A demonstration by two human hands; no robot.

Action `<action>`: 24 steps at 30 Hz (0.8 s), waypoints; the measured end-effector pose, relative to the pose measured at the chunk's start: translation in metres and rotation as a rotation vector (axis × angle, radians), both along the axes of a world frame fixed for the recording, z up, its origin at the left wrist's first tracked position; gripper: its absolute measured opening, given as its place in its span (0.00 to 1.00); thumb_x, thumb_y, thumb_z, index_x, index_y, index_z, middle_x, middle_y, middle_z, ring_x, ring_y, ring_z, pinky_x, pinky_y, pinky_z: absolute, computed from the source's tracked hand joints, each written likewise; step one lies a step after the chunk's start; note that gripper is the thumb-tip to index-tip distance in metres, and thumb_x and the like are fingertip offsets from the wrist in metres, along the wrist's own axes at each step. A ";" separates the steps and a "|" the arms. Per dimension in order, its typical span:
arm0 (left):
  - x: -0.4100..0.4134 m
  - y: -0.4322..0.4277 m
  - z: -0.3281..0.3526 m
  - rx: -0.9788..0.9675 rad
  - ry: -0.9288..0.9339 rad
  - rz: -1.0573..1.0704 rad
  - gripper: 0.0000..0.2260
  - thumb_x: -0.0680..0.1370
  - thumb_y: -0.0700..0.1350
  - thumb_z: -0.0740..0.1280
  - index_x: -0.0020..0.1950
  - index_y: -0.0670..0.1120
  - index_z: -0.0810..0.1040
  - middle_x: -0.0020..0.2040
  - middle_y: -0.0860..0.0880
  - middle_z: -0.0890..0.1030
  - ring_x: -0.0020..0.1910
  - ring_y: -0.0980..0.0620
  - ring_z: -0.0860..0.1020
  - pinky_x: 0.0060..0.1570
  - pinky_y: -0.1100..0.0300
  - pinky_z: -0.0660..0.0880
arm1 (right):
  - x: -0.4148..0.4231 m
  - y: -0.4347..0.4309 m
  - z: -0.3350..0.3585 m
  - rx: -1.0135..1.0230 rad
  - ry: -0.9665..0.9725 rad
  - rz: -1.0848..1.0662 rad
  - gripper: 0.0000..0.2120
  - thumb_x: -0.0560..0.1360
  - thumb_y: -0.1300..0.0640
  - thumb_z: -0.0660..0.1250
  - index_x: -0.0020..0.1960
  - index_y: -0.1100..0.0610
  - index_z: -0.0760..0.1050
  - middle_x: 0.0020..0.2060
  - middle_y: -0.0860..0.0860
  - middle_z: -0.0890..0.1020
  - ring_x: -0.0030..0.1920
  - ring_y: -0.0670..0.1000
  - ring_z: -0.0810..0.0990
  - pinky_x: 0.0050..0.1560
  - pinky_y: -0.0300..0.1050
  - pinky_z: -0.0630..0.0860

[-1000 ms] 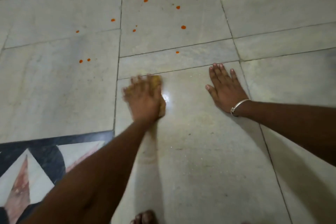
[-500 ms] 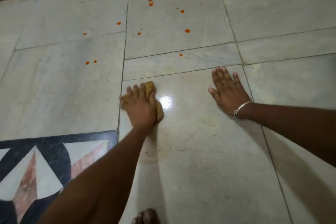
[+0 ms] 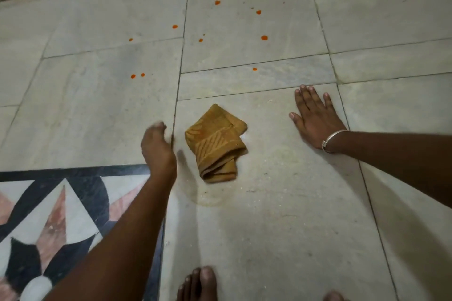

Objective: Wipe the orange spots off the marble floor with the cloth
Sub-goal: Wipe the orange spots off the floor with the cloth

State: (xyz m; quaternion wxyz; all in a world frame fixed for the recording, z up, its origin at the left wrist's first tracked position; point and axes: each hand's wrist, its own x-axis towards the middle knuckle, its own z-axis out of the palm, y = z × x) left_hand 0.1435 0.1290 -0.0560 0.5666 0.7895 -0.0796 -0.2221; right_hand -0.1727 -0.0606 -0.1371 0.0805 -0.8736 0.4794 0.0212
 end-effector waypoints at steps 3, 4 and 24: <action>-0.019 -0.021 0.001 0.112 -0.544 -0.572 0.20 0.85 0.54 0.59 0.73 0.47 0.77 0.71 0.49 0.78 0.72 0.51 0.72 0.72 0.55 0.67 | 0.000 0.000 0.000 -0.007 -0.003 -0.001 0.35 0.80 0.39 0.36 0.82 0.57 0.41 0.82 0.54 0.45 0.81 0.53 0.43 0.79 0.58 0.41; -0.025 -0.028 -0.009 0.190 -0.667 -0.818 0.23 0.85 0.56 0.56 0.77 0.48 0.72 0.78 0.47 0.71 0.79 0.49 0.66 0.77 0.51 0.61 | 0.000 0.000 0.001 -0.009 -0.003 -0.001 0.35 0.80 0.39 0.36 0.82 0.57 0.41 0.82 0.54 0.45 0.81 0.53 0.43 0.79 0.58 0.41; -0.078 0.035 -0.068 0.528 -1.154 -1.181 0.27 0.86 0.57 0.49 0.83 0.49 0.62 0.84 0.43 0.60 0.84 0.42 0.54 0.80 0.42 0.51 | 0.003 0.003 -0.001 -0.020 -0.038 -0.011 0.35 0.81 0.41 0.39 0.82 0.59 0.45 0.82 0.56 0.48 0.82 0.56 0.45 0.80 0.58 0.43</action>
